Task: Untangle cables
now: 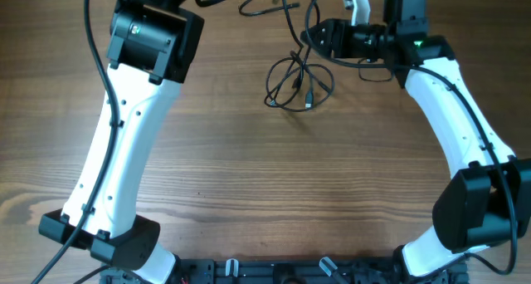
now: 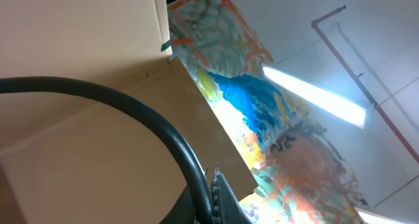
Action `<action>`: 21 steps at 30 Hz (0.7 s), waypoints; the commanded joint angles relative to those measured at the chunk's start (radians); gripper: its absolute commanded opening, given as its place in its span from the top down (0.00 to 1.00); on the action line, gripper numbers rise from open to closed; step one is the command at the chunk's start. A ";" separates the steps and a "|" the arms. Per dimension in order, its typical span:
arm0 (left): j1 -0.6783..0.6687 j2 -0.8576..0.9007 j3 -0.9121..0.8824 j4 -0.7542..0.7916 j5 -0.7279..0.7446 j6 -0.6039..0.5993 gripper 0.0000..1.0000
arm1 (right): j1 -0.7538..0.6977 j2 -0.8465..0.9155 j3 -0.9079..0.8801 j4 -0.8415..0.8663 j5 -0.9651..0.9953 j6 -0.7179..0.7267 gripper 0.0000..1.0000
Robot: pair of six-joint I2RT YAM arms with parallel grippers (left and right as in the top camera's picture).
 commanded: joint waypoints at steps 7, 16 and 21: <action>0.108 -0.019 0.024 -0.411 0.040 0.307 0.96 | -0.002 -0.075 0.001 0.031 0.011 0.042 0.96; 0.180 0.000 0.024 -1.040 -0.219 0.851 0.96 | -0.055 -0.222 0.000 -0.209 0.650 -0.033 0.96; 0.178 0.003 0.021 -1.102 -0.309 0.941 0.96 | 0.019 -0.222 0.000 -0.232 0.872 -0.147 0.95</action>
